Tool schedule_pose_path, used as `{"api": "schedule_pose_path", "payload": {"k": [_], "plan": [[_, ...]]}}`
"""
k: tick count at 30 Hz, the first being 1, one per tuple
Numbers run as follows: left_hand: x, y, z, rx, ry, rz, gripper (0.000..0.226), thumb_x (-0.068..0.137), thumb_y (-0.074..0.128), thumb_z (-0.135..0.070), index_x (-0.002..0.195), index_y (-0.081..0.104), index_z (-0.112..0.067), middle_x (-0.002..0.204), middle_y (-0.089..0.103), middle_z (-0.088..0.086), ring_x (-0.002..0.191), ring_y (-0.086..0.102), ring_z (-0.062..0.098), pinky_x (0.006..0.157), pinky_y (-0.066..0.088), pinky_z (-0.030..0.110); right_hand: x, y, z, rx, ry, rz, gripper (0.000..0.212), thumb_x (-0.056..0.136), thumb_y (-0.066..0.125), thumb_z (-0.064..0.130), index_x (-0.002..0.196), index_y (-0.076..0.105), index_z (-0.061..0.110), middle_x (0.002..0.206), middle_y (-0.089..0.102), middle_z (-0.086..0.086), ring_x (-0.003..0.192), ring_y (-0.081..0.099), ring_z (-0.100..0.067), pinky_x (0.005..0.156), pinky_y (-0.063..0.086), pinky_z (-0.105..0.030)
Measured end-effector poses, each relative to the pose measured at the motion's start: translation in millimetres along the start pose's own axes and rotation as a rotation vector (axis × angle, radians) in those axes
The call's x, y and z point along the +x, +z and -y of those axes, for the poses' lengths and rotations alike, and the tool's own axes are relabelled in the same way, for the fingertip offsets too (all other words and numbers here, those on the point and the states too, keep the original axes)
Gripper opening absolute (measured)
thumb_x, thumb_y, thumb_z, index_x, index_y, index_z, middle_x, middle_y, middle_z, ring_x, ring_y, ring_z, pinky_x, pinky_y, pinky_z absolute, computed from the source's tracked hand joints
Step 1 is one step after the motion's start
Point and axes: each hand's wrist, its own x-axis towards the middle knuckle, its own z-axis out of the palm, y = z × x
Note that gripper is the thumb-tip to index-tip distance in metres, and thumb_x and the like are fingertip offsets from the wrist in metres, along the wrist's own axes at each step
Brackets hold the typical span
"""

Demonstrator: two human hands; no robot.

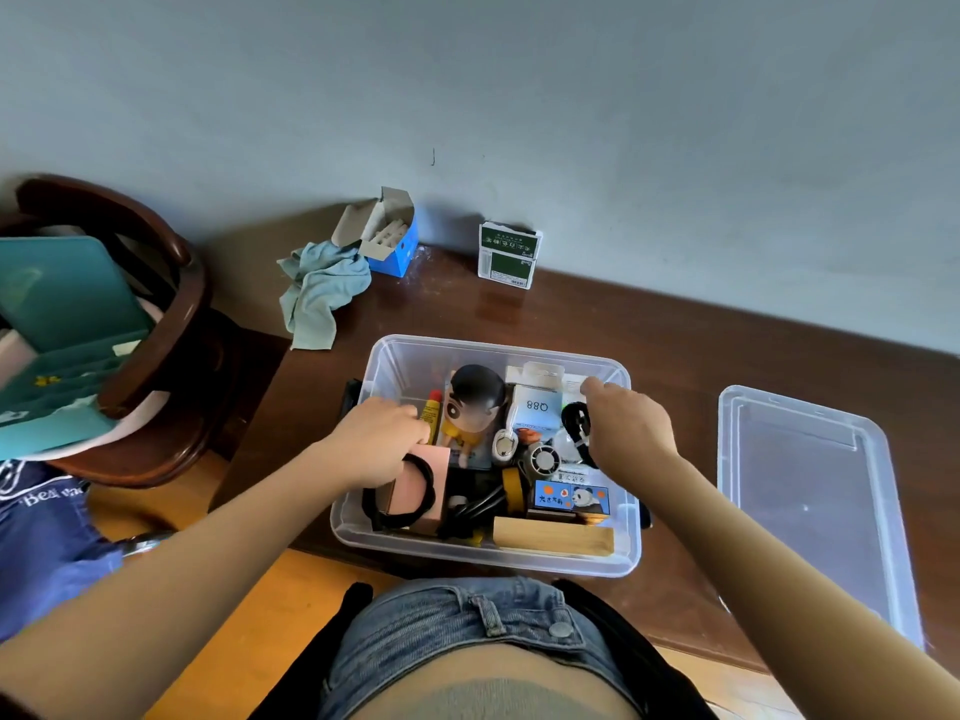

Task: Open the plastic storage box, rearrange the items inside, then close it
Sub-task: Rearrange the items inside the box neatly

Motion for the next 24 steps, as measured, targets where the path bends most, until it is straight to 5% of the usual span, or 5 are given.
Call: {"api": "schedule_pose_path", "payload": {"k": [3,7,15,20,24], "plan": [[5.4,-1.1,6.2,0.042,0.020,0.023,0.019,0.086,0.051,-0.013,0.102,0.058,-0.020,0.097,0.059,-0.001,0.084,0.054,0.017,0.068,0.040,0.027,-1.6,0.6,4.8,0.074,-0.021,-0.062,0.036,0.087,0.054,0.009,0.122,0.047,0.014,0.112,0.057,-0.002,0.099,0.056,-0.021,0.063,0.048,-0.029],[9.8,-1.4,7.7,-0.049,0.024,-0.038,0.026,0.089,0.044,-0.012,0.105,0.064,-0.019,0.093,0.054,-0.002,0.077,0.055,0.015,0.063,0.043,0.027,-11.0,-2.6,19.9,0.297,-0.147,-0.086,0.028,0.092,0.051,0.027,0.119,0.055,0.022,0.108,0.064,0.004,0.087,0.062,-0.019,0.065,0.049,-0.029],[6.8,-36.3,-12.9,-0.769,0.041,-0.285,0.029,0.091,0.057,-0.009,0.115,0.069,-0.022,0.101,0.071,-0.005,0.088,0.064,0.006,0.081,0.051,0.025,-14.2,4.9,65.6,0.735,-0.243,0.260,0.034,0.091,0.055,0.041,0.114,0.052,0.016,0.093,0.068,0.000,0.081,0.064,-0.018,0.073,0.055,-0.039],[1.0,-35.4,-16.8,-0.937,-0.032,-0.412,0.033,0.092,0.059,-0.015,0.125,0.058,-0.020,0.116,0.056,-0.005,0.092,0.059,0.002,0.079,0.048,0.010,-7.3,-3.3,39.2,0.875,-0.081,0.109,0.014,0.093,0.050,0.017,0.088,0.063,0.014,0.074,0.071,0.000,0.049,0.060,-0.008,0.055,0.057,-0.035],[-6.6,-18.7,-1.2,-0.713,-0.228,-0.269,0.031,0.098,0.047,-0.017,0.129,0.049,-0.020,0.124,0.051,-0.001,0.093,0.055,0.004,0.078,0.044,0.015,-7.1,-14.0,-3.5,0.565,0.107,-0.098,0.018,0.089,0.050,0.026,0.095,0.063,0.015,0.074,0.068,0.002,0.061,0.061,-0.017,0.049,0.040,-0.025]]}}
